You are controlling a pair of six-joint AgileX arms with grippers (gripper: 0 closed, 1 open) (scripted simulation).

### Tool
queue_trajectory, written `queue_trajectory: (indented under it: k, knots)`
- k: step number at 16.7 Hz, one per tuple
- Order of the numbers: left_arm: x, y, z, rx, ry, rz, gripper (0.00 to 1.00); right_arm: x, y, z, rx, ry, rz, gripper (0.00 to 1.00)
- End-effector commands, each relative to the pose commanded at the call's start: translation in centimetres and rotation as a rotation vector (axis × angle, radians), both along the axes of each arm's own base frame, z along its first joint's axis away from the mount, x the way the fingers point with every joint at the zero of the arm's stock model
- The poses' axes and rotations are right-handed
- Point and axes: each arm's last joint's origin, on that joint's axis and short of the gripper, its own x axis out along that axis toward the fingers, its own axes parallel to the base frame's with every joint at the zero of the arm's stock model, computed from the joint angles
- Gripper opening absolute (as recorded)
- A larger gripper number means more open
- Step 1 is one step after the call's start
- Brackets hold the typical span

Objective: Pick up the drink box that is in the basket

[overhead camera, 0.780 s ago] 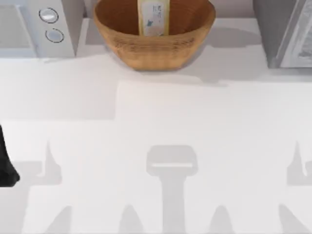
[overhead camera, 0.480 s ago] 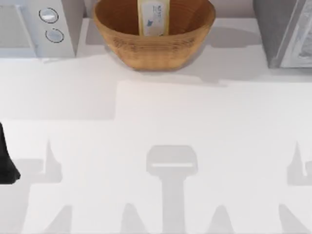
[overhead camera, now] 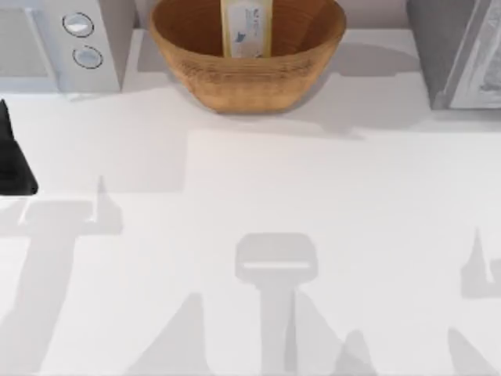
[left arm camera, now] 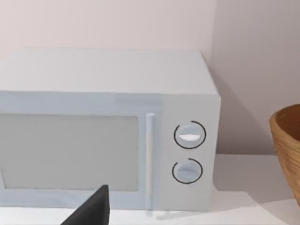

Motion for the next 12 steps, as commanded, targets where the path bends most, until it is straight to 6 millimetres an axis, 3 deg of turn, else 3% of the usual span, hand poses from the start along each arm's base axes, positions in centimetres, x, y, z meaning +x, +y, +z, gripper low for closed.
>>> queue_trajectory:
  k: [3,6,9,12]
  knots:
    - [4.4,-1.9,3.2,-0.002,-0.018,-0.004,1.00,0.0,0.0,0.0,0.000,0.000,0.000,1.00]
    - [10.0,-5.1,5.0,-0.005,-0.036,-0.008,1.00,0.0,0.0,0.0,0.000,0.000,0.000,1.00]
    - [15.9,-9.3,4.5,-0.008,-0.047,-0.010,1.00,0.0,0.0,0.0,0.000,0.000,0.000,1.00]
    - [20.9,-14.2,1.7,-0.009,-0.048,-0.011,1.00,0.0,0.0,0.0,0.000,0.000,0.000,1.00]
